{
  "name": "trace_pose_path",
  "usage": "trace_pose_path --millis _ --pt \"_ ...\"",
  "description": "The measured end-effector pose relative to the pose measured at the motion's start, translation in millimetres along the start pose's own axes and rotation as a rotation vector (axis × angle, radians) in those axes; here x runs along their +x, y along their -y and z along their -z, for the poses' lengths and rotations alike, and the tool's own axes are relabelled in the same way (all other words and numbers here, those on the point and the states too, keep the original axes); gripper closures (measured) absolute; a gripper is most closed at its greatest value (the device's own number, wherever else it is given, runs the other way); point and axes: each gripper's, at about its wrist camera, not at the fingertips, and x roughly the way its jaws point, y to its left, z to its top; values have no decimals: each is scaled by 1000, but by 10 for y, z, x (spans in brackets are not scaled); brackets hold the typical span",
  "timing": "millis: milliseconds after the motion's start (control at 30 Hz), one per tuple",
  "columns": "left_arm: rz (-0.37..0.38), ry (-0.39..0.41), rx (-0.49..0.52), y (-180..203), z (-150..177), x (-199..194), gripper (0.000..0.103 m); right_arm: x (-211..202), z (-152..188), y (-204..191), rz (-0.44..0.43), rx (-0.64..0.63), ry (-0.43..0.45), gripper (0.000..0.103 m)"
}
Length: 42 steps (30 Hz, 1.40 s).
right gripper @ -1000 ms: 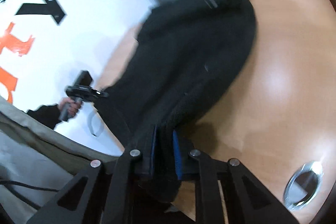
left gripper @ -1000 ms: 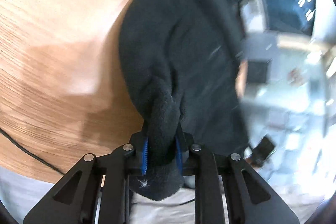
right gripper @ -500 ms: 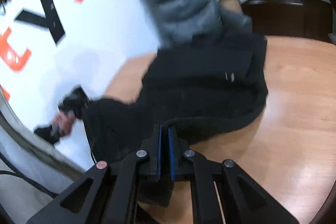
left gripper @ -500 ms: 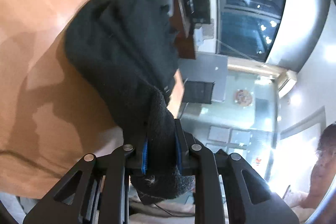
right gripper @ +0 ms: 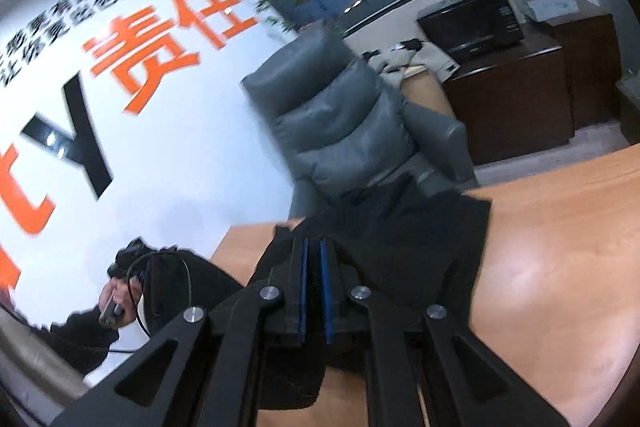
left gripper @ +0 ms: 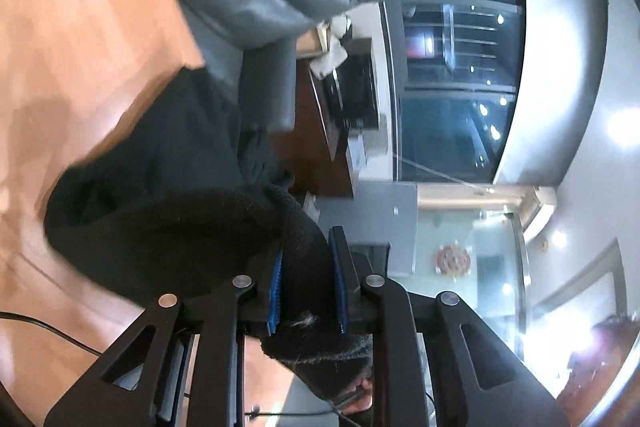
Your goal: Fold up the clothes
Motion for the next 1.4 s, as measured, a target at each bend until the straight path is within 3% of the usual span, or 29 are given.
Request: trace_pose_path --millis 200,367,467,500,567,600,700,733,767,867,933,1000,1033,1133,1233,1400 --pt "-9 78 -1 -286 -583 555 85 719 -263 718 57 75 -45 97" --pt "-163 46 27 -698 -1035 936 85 1258 -279 1223 133 148 -59 96" --pt "-204 48 103 -637 -1081 976 85 1419 -321 1289 201 121 -84 82" --pt "-235 25 178 -545 -1048 1003 83 1443 -360 1273 227 98 -103 77" --pt "-299 -25 330 -358 -979 1059 69 1353 -468 1163 264 30 -80 40" --pt "-320 -67 412 -297 -899 1107 68 1203 -529 1041 268 -14 -23 18" --pt "-377 -199 657 -119 -651 1253 68 705 -632 628 219 -126 148 10" --pt "-408 -244 759 -100 -512 1317 67 627 -604 525 201 -157 156 6" --pt "-439 -289 862 -82 -371 1382 65 609 -516 420 178 -202 116 6" --pt "-605 -421 1073 -390 -53 1664 60 905 -26 208 123 -357 -201 6" --pt "-620 -390 1117 -554 -7 1696 60 1215 397 249 156 -430 -391 17" --pt "-607 -348 1127 -609 8 1656 60 1541 766 467 288 -477 -504 21" --pt "-608 -336 1122 -625 17 1634 60 1673 876 626 356 -456 -532 21" --pt "-628 -325 1121 -691 113 1522 60 1805 1068 783 406 -413 -552 20" --pt "-645 -343 1099 -771 297 1322 61 1671 1262 770 401 -370 -569 19" --pt "-669 -417 1063 -946 824 839 61 1216 1790 591 339 -311 -668 17"
